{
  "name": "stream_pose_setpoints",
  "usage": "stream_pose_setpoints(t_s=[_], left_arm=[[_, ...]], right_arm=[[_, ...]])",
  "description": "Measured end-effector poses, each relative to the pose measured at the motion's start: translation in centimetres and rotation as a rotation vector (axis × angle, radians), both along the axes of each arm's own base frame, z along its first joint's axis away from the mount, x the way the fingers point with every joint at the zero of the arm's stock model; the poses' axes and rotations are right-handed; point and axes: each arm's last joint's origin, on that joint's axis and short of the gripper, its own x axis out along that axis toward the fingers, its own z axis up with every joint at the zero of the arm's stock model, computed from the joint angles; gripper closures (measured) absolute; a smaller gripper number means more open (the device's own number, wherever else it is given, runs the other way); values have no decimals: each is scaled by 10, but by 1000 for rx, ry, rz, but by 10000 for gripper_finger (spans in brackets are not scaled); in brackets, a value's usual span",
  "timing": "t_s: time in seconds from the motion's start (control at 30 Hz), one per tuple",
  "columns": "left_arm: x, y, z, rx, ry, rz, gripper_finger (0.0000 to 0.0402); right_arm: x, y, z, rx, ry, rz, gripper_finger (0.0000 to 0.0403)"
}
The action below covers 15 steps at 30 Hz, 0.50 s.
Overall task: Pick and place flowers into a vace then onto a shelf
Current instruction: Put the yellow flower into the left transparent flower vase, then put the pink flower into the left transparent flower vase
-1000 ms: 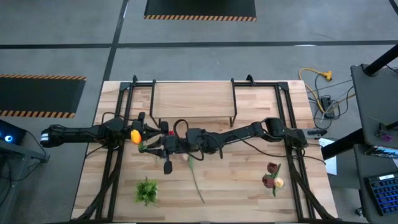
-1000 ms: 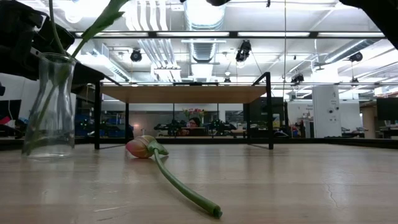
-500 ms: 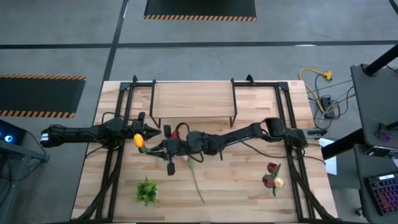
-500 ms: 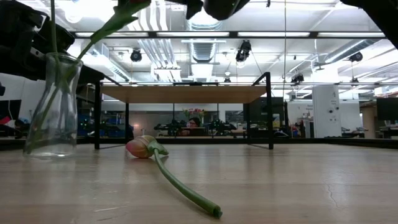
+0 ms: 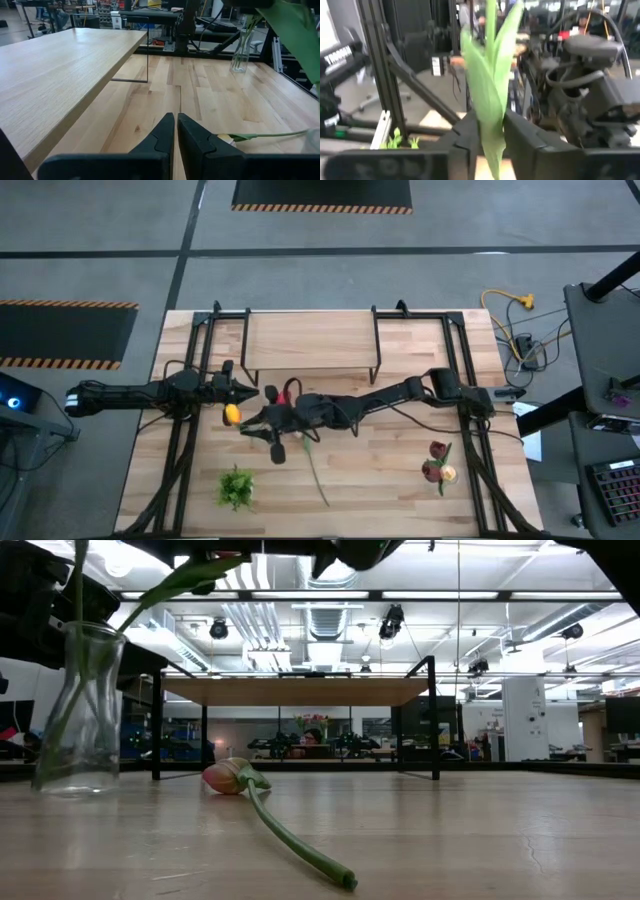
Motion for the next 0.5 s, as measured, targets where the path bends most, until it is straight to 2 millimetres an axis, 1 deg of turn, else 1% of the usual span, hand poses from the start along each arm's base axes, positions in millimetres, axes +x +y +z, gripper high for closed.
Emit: stream_pose_setpoints(t_s=[0.17,0.27,0.37,0.5], left_arm=[[0,0,0,0,0,0,396],[0,0,0,0,0,0,396],[0,0,0,0,0,0,396],[0,0,0,0,0,0,396]], right_arm=[[-6,1,8,-20,76,1,230],[-14,3,21,-26,112,7,181],[-25,3,43,-30,135,10,145],[-36,3,63,-35,140,12,116]])
